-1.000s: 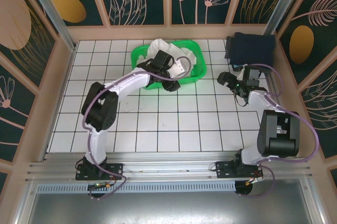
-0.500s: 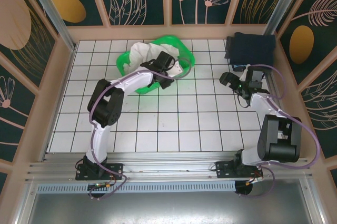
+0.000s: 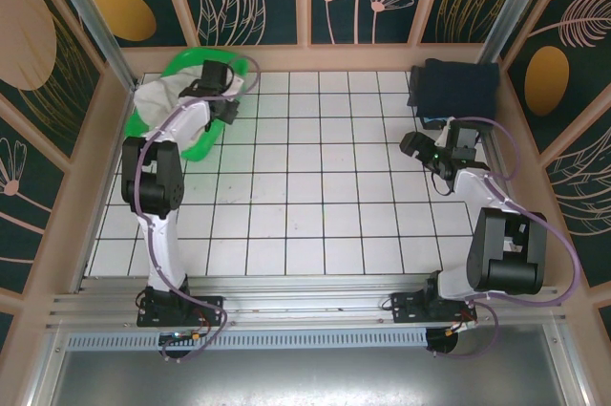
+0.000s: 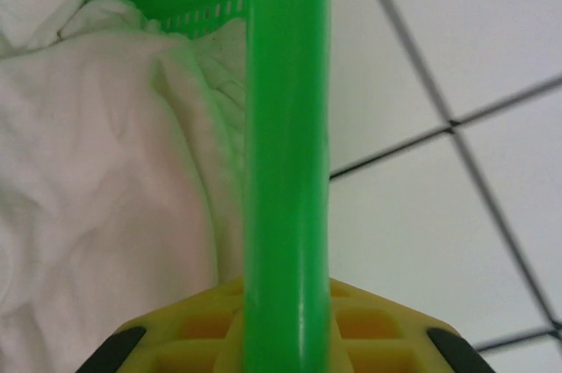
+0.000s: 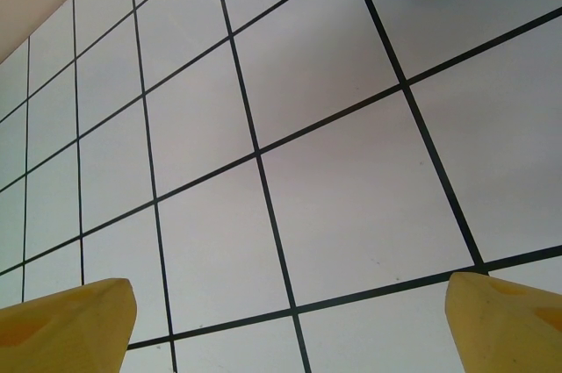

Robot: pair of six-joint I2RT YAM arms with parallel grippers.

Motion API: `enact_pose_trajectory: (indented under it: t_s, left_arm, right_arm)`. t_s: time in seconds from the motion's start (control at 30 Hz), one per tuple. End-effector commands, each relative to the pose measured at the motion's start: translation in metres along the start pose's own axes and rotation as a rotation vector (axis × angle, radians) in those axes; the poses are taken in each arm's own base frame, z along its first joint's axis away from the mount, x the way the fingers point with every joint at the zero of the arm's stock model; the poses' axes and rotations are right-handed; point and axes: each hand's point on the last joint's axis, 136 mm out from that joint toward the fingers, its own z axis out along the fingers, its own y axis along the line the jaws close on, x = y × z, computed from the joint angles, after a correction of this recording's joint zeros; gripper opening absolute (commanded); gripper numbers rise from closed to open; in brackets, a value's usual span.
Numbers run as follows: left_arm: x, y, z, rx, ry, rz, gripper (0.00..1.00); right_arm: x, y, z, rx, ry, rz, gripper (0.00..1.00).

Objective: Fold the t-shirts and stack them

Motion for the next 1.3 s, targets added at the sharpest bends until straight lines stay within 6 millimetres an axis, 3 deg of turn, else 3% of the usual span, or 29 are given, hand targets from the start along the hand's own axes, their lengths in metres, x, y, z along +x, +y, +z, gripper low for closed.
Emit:
enact_pose_trajectory:
  t_s: [0.0,0.33,0.63,0.77,0.8,0.87,0.97,1.0,1.1,1.2,1.27]
  left_arm:
    - [-0.012,0.009,0.012,-0.039,-0.017,-0.078,0.00]
    - [0.022,0.036,0.028,-0.090,0.041,-0.163,0.00]
    - [0.035,0.049,0.031,-0.144,0.069,-0.174,0.00]
    - [0.037,0.063,0.028,-0.197,0.093,-0.236,0.07]
    - [0.035,0.066,0.027,-0.201,0.100,-0.250,0.10]
    - [0.029,0.065,0.022,-0.183,0.098,-0.272,0.28]
    - [0.011,0.056,0.007,-0.098,0.040,-0.319,0.39]
    - [0.007,0.052,0.002,-0.069,0.020,-0.339,0.51]
    - [0.003,0.051,-0.016,-0.051,-0.019,-0.402,0.61]
    - [0.008,0.070,-0.032,-0.089,-0.055,-0.505,0.73]
    - [0.018,0.092,-0.040,-0.100,-0.077,-0.611,0.93]
  right_arm:
    - [-0.006,0.004,-0.004,-0.015,-0.009,-0.009,0.91]
    - [-0.011,0.006,-0.010,-0.004,-0.020,-0.025,0.91]
    - [-0.010,0.005,-0.020,0.009,-0.044,-0.020,0.91]
    - [-0.013,0.005,-0.027,0.022,-0.059,-0.027,0.91]
    - [-0.014,0.005,-0.028,0.025,-0.061,-0.028,0.91]
    - [-0.017,0.007,-0.032,0.021,-0.070,-0.034,0.91]
    - [-0.020,0.010,-0.036,0.015,-0.084,-0.037,0.92]
    - [-0.021,0.011,-0.037,0.011,-0.088,-0.036,0.92]
    - [-0.021,0.014,-0.038,0.000,-0.095,-0.035,0.92]
    - [-0.021,0.018,-0.039,-0.017,-0.098,-0.041,0.92]
    - [-0.021,0.022,-0.039,-0.024,-0.098,-0.051,0.92]
